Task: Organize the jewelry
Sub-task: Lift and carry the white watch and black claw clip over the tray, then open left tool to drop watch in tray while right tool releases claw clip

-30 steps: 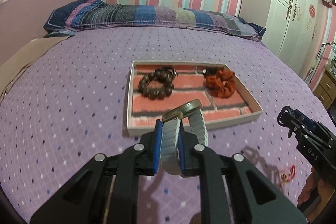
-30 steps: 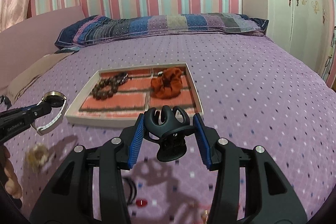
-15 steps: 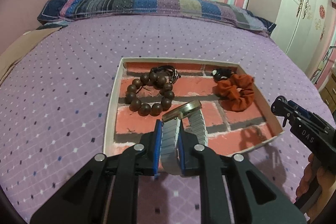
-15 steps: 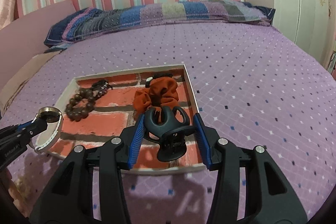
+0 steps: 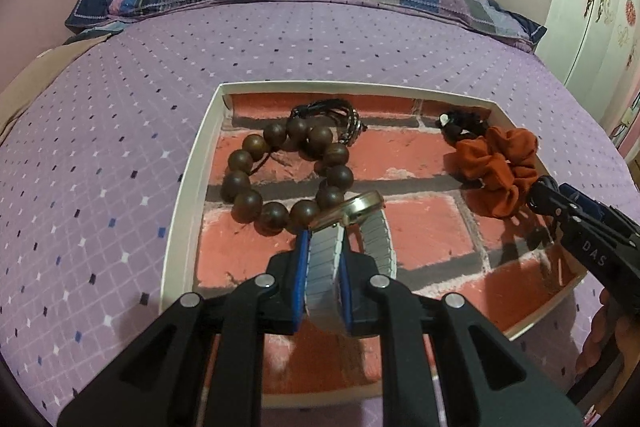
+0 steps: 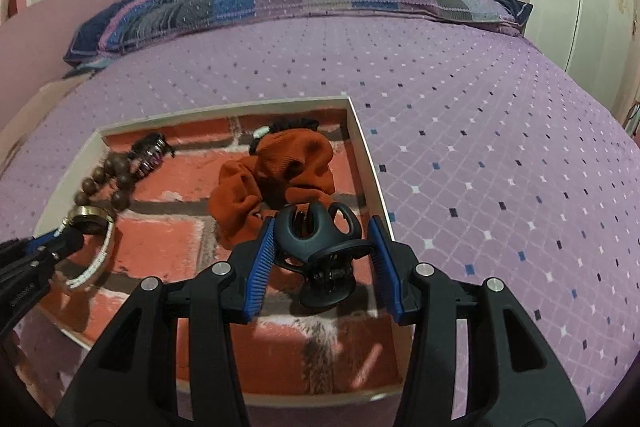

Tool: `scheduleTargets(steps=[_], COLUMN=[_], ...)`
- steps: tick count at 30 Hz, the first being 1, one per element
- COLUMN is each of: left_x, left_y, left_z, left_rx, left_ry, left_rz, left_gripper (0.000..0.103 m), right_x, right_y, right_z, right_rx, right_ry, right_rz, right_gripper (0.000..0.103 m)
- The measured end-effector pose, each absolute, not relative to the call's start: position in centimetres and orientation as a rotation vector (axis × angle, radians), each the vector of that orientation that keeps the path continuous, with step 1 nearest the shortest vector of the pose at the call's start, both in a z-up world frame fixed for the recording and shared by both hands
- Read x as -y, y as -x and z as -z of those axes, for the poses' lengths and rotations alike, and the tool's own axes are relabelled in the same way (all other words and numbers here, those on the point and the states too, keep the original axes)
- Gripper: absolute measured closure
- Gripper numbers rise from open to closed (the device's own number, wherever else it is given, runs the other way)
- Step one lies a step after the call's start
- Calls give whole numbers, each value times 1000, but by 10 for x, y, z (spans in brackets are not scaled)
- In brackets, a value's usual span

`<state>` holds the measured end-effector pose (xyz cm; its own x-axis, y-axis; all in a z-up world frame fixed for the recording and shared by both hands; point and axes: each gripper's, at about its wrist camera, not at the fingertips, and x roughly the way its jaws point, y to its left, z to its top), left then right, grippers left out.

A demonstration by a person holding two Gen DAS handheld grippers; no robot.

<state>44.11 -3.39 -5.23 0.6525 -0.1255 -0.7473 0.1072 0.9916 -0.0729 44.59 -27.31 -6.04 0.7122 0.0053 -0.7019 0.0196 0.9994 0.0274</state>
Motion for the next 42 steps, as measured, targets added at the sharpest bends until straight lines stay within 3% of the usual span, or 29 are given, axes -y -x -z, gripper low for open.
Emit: scheduleTargets(steps=[28, 29, 31, 32, 36, 39, 42], left_x=[28, 28, 28, 27, 30, 29, 26], left_y=[-456, -456, -454, -452, -443, -431, -417], left_z=[59, 59, 56, 52, 41, 23, 1], left_rx=[-887, -890, -878, -865, -847, -829, -790], left_ry=[10, 12, 19, 16, 6, 18, 25], left_rz=[106, 101, 96, 91, 110, 129, 139], left_gripper=[86, 83, 51, 45, 42, 41, 30], right_x=[270, 270, 270, 270, 271, 273, 274], right_y=[-455, -454, -452, -451, -444, -433, -413], right_z=[70, 70, 67, 66, 61, 48, 23], right_rx=[-820, -818, -808, -806, -801, -777, -712], right_ry=[-3, -5, 2, 4, 6, -20, 1], right_rz=[11, 7, 15, 10, 0, -22, -26], right_gripper=[54, 52, 38, 37, 34, 19, 10])
